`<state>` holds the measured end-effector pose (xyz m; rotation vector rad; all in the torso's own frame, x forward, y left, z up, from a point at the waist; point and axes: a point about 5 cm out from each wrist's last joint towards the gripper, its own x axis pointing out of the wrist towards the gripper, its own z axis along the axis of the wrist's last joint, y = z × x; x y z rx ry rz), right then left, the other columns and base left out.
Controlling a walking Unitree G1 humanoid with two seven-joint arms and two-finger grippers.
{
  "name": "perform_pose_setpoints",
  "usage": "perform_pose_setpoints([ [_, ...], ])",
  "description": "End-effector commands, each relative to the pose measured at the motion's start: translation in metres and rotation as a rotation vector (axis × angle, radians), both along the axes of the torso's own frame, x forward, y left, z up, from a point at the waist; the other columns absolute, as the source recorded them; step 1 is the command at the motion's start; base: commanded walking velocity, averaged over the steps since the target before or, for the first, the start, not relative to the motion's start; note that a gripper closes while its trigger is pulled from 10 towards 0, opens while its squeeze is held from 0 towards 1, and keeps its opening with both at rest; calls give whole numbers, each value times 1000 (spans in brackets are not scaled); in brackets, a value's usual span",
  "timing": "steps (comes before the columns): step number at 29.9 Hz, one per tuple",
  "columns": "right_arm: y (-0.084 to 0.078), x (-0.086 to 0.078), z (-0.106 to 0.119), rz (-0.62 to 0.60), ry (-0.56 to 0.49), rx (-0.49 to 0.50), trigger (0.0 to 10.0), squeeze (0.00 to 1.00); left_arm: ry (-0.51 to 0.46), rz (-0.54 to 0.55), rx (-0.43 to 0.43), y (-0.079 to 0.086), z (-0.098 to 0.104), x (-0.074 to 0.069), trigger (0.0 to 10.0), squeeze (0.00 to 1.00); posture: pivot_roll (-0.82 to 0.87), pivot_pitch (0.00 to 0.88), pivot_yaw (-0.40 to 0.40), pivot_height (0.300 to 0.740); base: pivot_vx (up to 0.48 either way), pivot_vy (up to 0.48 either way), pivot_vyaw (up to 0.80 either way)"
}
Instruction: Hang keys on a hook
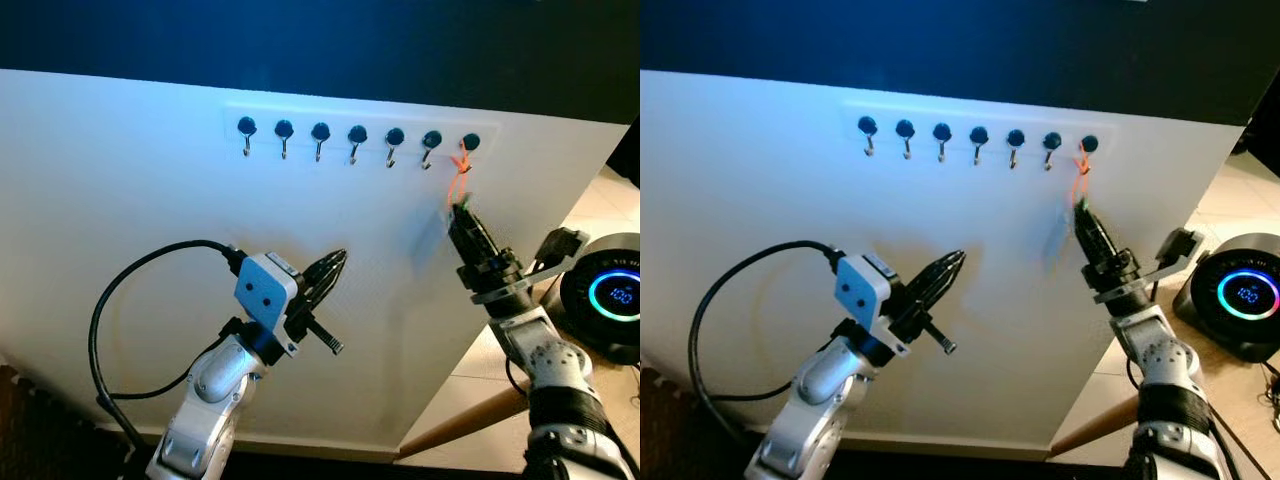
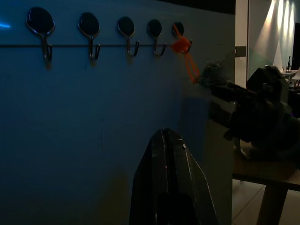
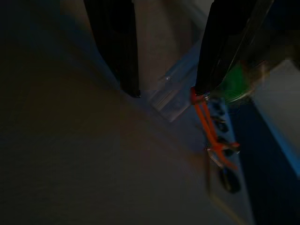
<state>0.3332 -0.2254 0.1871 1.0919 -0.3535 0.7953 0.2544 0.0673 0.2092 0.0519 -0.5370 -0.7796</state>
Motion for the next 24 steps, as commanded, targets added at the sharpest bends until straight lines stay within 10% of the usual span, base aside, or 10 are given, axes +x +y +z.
perform_pose_setpoints([
  [1, 1, -6, -3, 40, -13, 24, 10000, 0, 4, -9, 15, -2, -2, -1, 10000, 0, 119, 73, -78, 740, 0, 0, 0],
  [12, 1, -19, 3, 126, -94, 51, 10000, 0, 1, -7, 15, -2, -2, -2, 10000, 0, 122, 69, -78, 740, 0, 0, 0],
  [24, -1, -9, -11, -44, 27, -92, 10000, 0, 4, -7, 26, -3, -4, -2, 10000, 0, 121, 65, -74, 740, 0, 0, 0],
])
